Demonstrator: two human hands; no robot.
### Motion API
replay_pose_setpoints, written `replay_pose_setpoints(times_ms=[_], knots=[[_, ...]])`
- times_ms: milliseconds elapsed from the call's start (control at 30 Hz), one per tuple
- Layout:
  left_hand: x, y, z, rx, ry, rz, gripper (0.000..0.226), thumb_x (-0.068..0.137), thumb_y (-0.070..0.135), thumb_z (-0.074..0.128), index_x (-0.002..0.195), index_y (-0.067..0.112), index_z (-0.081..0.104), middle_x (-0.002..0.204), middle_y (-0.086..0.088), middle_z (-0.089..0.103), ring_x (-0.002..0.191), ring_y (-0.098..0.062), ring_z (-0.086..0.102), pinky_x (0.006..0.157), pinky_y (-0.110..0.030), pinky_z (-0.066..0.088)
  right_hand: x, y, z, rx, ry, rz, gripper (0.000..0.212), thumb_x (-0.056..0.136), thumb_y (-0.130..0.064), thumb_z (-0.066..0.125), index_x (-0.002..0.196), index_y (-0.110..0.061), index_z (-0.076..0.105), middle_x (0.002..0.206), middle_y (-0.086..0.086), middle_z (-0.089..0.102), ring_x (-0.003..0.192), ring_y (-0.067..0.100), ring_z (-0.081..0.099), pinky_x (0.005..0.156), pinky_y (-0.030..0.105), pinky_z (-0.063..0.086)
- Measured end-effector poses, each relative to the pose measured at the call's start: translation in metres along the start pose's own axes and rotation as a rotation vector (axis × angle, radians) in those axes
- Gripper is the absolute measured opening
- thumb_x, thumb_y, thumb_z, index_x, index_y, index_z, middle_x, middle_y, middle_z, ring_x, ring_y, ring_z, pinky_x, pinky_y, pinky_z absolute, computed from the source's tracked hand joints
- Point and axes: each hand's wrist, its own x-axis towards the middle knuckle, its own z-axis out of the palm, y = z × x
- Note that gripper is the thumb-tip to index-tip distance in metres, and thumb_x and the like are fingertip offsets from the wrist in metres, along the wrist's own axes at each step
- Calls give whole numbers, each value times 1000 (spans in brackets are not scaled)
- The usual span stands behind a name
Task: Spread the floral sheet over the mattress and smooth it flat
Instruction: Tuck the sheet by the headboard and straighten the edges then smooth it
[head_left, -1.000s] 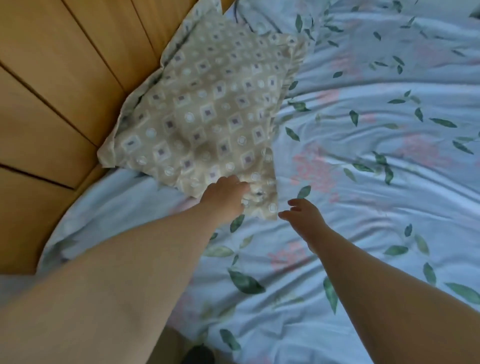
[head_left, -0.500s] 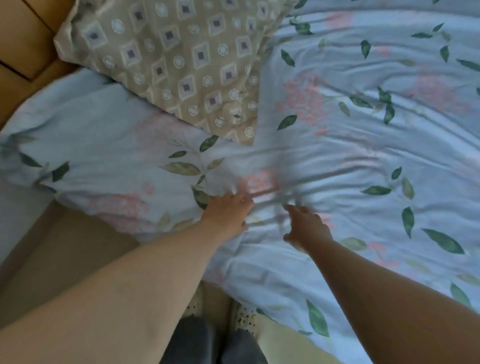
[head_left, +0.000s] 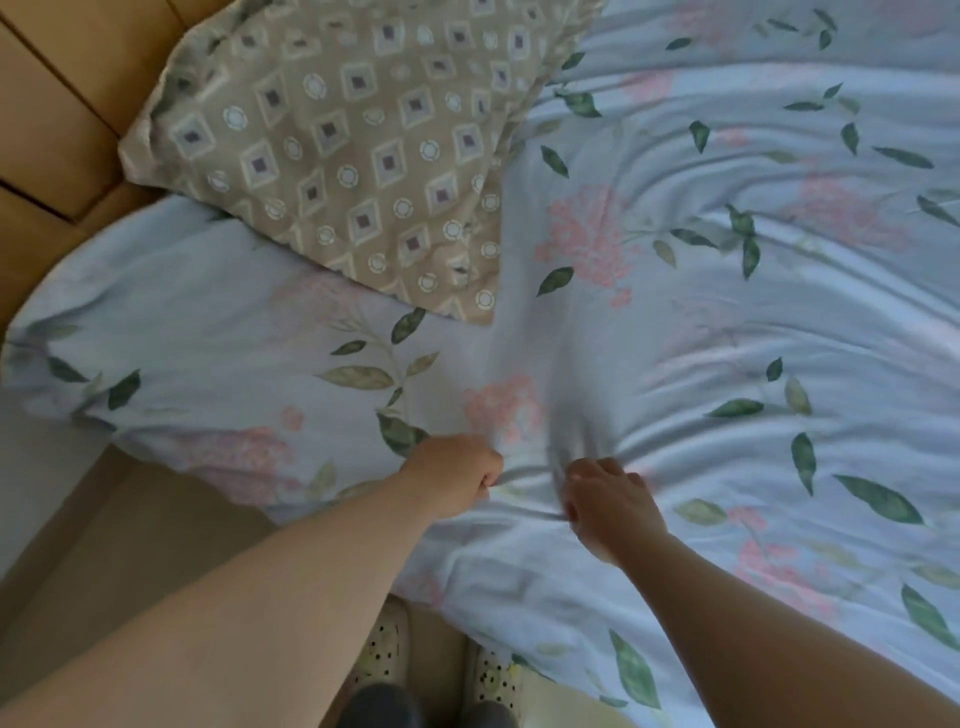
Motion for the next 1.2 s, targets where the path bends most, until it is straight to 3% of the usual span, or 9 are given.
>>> replay_pose_setpoints(times_ms=[267, 433, 600, 733, 833, 900, 1000, 1100, 1200], knots=[[-2, 15, 7, -2, -348, 108, 7, 91, 13, 58, 86, 14, 53, 86, -6, 48, 79, -17, 42, 51, -18, 25, -10, 0, -13, 59, -442, -61, 37, 90, -16, 60, 124, -2, 60, 130, 14, 58, 122, 28, 55, 94, 26, 44], [-14, 2, 25, -45, -199, 17, 12, 88, 10, 55, 82, 18, 48, 81, -5, 44, 75, -18, 39, 58, -25, 30, -11, -11, 3, 120, -402, -32, 33, 89, -14, 58, 121, -7, 60, 131, 10, 57, 122, 28, 54, 96, 28, 44], [-43, -16, 38, 52, -222, -79, 25, 83, 33, 64, 94, 13, 55, 95, -6, 58, 86, -25, 54, 67, -29, 35, -17, -48, 10, 214, -376, -154, 23, 83, -30, 67, 96, -25, 49, 127, 1, 56, 121, 21, 51, 90, 29, 34], [-62, -26, 58, 149, -229, -66, 40, 89, 43, 55, 111, 10, 59, 118, -7, 60, 104, -26, 58, 76, -33, 43, -19, -77, 25, 240, -307, -150, 46, 79, -28, 70, 121, -20, 51, 130, 4, 52, 121, 26, 49, 92, 31, 43], [-69, -40, 73, 252, -63, -66, 37, 89, 23, 55, 125, 13, 52, 134, -7, 50, 122, -27, 50, 93, -38, 44, -24, -90, 42, 146, -155, -93, 51, 83, -20, 65, 129, -21, 43, 132, 5, 48, 125, 28, 44, 95, 34, 43], [-70, -43, 80, 278, 146, -15, 32, 77, 5, 53, 106, 12, 65, 110, -10, 64, 99, -29, 65, 78, -38, 52, -26, -94, 50, 119, -50, -62, 43, 90, -8, 53, 130, -18, 42, 131, 6, 50, 125, 28, 44, 91, 33, 45], [-66, -48, 92, 359, 279, -9, 15, 53, 14, 55, 62, 17, 68, 60, -2, 62, 51, -22, 61, 47, -24, 45, -25, -99, 58, 141, 7, 11, 34, 91, 5, 42, 120, -12, 51, 122, 8, 58, 118, 26, 52, 82, 32, 47], [-63, -49, 92, 353, 274, 46, 18, 33, 10, 70, 48, 17, 64, 51, 0, 58, 47, -21, 58, 44, -21, 43, -24, -100, 62, 163, -92, 98, 30, 91, 3, 45, 114, -10, 58, 118, 9, 60, 110, 28, 59, 75, 29, 41], [-70, -47, 95, 230, -23, 57, 16, 66, -1, 61, 75, 8, 72, 62, 1, 55, 68, -20, 60, 60, -20, 45, -26, -106, 67, 144, -449, 52, 32, 95, -8, 49, 126, -2, 55, 129, 16, 57, 120, 29, 55, 92, 33, 45]])
